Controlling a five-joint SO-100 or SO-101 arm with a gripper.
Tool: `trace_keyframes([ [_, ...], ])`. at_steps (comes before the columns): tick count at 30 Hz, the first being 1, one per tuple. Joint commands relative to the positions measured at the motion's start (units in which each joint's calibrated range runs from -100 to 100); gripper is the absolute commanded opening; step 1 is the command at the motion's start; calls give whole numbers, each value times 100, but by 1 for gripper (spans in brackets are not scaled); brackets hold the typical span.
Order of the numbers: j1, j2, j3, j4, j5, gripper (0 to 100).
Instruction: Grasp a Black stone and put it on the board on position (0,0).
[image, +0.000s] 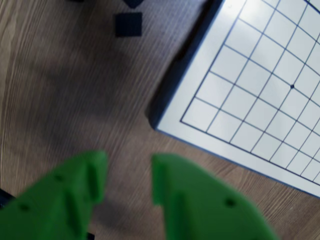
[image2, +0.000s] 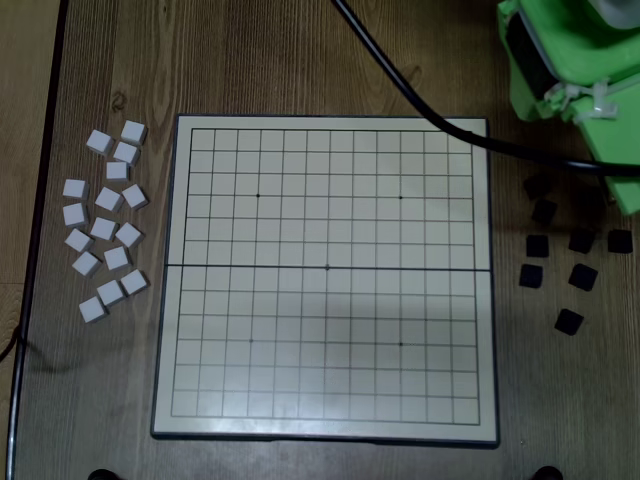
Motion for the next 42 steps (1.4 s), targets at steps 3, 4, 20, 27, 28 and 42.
trace_keyframes([
  [3, 140, -46, -365, -242, 44, 6],
  [4, 149, -21, -355, -275, 59, 6],
  [20, 167, 183, -317, -440, 78, 6],
  [27, 104, -63, 611, -1234, 54, 6],
  [28, 67, -131, 765, -1325, 34, 6],
  [42, -142, -122, 1094, -1838, 78, 9],
])
